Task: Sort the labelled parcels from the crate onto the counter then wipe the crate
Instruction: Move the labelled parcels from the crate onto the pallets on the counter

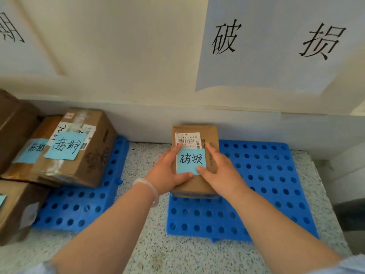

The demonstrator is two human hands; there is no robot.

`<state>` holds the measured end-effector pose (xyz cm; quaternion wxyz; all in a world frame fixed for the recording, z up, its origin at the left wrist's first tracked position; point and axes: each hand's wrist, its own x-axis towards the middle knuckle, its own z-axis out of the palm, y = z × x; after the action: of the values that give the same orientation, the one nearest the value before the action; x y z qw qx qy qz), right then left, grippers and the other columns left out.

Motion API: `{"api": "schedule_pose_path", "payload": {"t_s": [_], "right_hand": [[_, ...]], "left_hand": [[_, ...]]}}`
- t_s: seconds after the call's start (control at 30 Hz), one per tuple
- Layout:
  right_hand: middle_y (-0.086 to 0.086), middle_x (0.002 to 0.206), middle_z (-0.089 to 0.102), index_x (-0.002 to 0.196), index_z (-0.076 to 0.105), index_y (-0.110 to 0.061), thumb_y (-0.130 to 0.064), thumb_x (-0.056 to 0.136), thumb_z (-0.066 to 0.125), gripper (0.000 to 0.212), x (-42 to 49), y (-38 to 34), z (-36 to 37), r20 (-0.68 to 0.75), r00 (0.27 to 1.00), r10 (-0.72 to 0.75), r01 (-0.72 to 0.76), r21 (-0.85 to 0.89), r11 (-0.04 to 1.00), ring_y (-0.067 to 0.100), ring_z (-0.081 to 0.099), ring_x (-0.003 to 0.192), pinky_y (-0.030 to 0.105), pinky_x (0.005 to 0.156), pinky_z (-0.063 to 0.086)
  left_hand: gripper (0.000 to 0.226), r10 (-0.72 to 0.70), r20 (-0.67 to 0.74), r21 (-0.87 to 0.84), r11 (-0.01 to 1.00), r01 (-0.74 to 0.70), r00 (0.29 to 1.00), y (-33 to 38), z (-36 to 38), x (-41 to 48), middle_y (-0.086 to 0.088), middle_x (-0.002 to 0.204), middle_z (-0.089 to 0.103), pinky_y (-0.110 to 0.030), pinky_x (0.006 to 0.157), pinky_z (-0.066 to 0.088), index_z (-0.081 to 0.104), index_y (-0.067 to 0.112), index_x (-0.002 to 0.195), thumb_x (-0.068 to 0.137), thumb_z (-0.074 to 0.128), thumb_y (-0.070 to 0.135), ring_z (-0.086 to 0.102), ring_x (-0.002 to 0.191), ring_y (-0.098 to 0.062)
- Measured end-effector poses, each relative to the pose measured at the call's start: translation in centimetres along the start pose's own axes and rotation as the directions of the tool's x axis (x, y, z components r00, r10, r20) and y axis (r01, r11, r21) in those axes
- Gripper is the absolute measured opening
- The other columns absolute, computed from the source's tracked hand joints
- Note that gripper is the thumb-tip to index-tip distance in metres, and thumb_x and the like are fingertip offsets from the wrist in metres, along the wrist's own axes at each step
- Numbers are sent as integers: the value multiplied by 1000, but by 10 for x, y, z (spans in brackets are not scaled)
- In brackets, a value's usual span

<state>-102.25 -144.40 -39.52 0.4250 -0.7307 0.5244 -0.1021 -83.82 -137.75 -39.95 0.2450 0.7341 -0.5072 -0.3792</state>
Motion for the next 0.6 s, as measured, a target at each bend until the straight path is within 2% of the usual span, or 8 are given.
{"api": "schedule_pose_path", "payload": {"t_s": [0.13, 0.23, 0.37, 0.5, 0.6], "right_hand": [[-1, 152, 29, 153, 13, -47, -50, 90, 62, 79, 11, -6, -2, -2, 1000, 7, -7, -23, 1000, 17, 34, 136, 35, 102, 38], [1, 153, 28, 152, 13, -48, -51, 90, 62, 80, 9, -10, -1, 0, 1000, 16, -16, -20, 1000, 18, 35, 136, 34, 101, 38], [-3, 164, 4, 151, 11, -53, -63, 82, 64, 87, -17, -14, -5, -39, 999, 30, -32, -53, 998, 22, 11, 149, 45, 116, 25], [-15, 163, 1, 150, 16, -53, -56, 81, 70, 88, -74, -9, -8, -115, 990, -83, 77, -54, 996, 13, 1, 150, 47, 121, 17], [-16, 163, -3, 152, 11, -49, -59, 80, 69, 92, -124, 0, -3, -102, 986, -130, 109, -190, 976, 9, -5, 150, 41, 123, 10]], "left_hand": [[92, 1, 15, 59, 998, -2, 1000, 7, -9, 9, 0, 146, 35, -42, 108, 41, 16, 42, 152, 81, 76, 41, 41, 129, -21], [94, -4, 37, 83, 997, 1, 999, 9, -12, 7, 1, 150, 33, -46, 106, 43, 12, 44, 152, 81, 74, 45, 40, 132, -23], [102, -31, -29, 199, 979, 36, 999, 15, -14, -12, 3, 164, 3, -52, 118, 22, -1, 45, 153, 80, 68, 58, 8, 150, -23], [100, 8, -34, 326, 945, 3, 999, 23, -5, -54, 8, 163, -13, -54, 120, 11, -3, 49, 151, 79, 65, 65, -5, 150, -26], [98, 129, -46, 418, 903, -98, 991, 28, 10, -96, 8, 162, -19, -47, 121, 8, -4, 47, 152, 81, 63, 65, -9, 150, -24]]}}
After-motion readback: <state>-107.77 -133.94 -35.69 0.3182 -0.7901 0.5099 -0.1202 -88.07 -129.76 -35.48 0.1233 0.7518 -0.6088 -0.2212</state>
